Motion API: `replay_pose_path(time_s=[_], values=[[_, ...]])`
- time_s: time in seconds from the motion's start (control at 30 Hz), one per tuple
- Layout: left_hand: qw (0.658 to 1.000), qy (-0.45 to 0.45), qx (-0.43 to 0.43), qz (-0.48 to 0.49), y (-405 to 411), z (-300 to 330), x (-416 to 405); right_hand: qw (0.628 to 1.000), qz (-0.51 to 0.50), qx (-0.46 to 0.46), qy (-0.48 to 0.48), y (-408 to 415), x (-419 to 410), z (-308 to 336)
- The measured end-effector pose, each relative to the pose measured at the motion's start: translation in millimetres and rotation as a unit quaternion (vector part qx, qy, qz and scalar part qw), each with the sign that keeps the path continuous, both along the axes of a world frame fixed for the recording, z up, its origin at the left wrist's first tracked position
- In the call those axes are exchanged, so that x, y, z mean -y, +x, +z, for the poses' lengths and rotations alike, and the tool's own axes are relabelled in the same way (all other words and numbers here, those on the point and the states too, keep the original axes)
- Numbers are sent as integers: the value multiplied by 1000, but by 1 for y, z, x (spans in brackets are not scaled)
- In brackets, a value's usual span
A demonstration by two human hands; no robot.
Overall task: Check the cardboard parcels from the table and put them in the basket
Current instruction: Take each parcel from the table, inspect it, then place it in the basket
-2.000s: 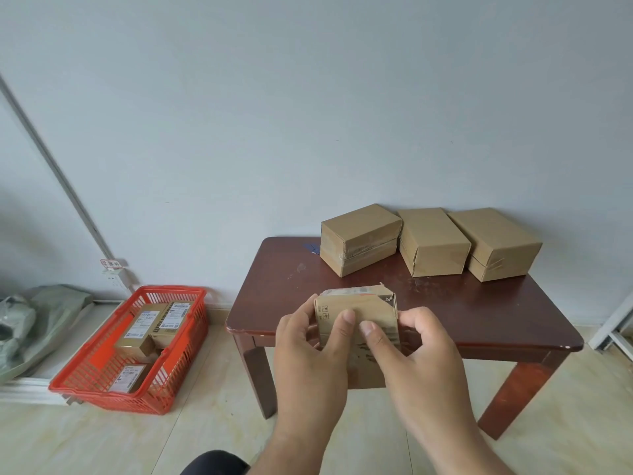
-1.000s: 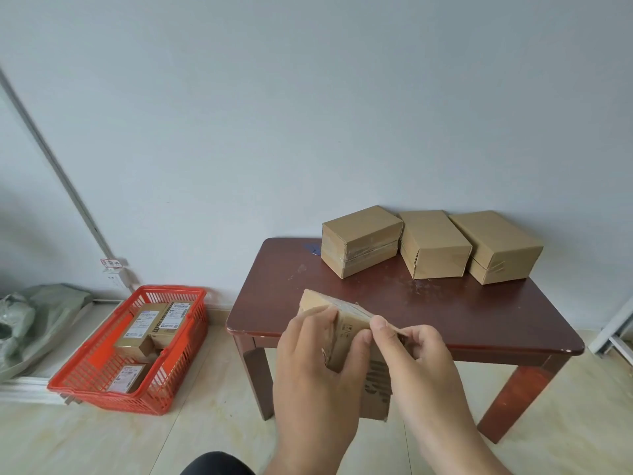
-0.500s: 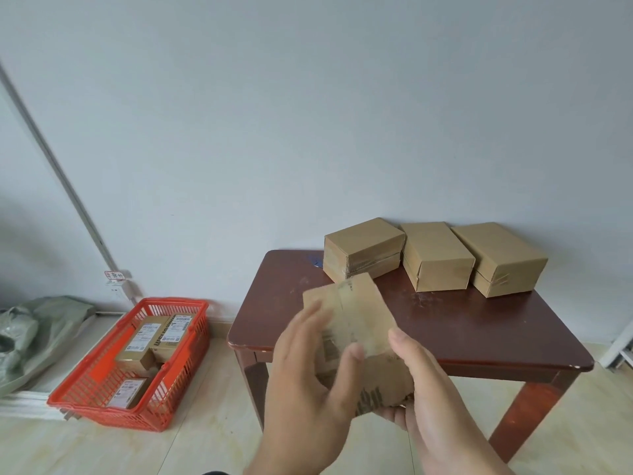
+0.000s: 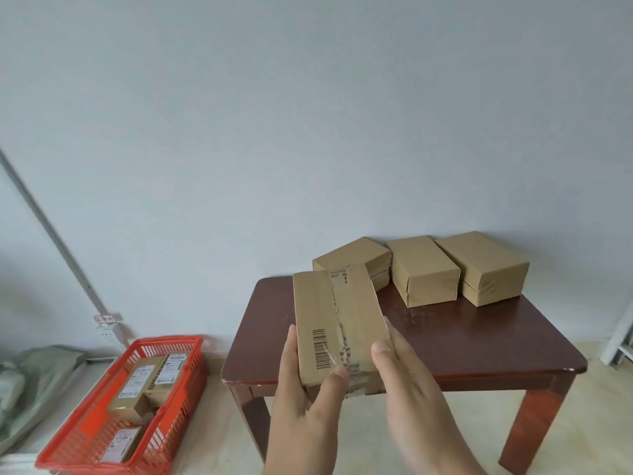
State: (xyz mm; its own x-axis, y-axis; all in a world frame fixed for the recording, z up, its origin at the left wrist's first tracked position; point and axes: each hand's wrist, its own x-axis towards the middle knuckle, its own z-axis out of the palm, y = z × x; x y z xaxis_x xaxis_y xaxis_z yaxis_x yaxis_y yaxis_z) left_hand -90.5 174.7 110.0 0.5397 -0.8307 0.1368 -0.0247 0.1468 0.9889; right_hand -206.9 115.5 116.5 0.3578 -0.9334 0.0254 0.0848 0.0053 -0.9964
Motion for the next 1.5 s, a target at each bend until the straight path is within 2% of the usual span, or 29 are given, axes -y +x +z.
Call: replay_pose_path(time_s=[0.3, 0.57, 0.83, 1.17, 1.5], values=[[999, 18, 51, 5, -1, 2, -1, 998, 15, -53, -23, -5, -3, 0], [998, 30, 34, 32, -3, 5, 2, 999, -8, -34, -21, -7, -5, -8], [998, 23, 59, 25, -12, -3, -5, 997, -61, -36, -19, -4, -1, -19], [999, 15, 18, 38, -1, -4, 2, 996, -34, -64, -46, -6, -7, -26], [997, 14, 61, 46, 3, -10, 8, 995, -86, -37, -38, 4, 1, -23]])
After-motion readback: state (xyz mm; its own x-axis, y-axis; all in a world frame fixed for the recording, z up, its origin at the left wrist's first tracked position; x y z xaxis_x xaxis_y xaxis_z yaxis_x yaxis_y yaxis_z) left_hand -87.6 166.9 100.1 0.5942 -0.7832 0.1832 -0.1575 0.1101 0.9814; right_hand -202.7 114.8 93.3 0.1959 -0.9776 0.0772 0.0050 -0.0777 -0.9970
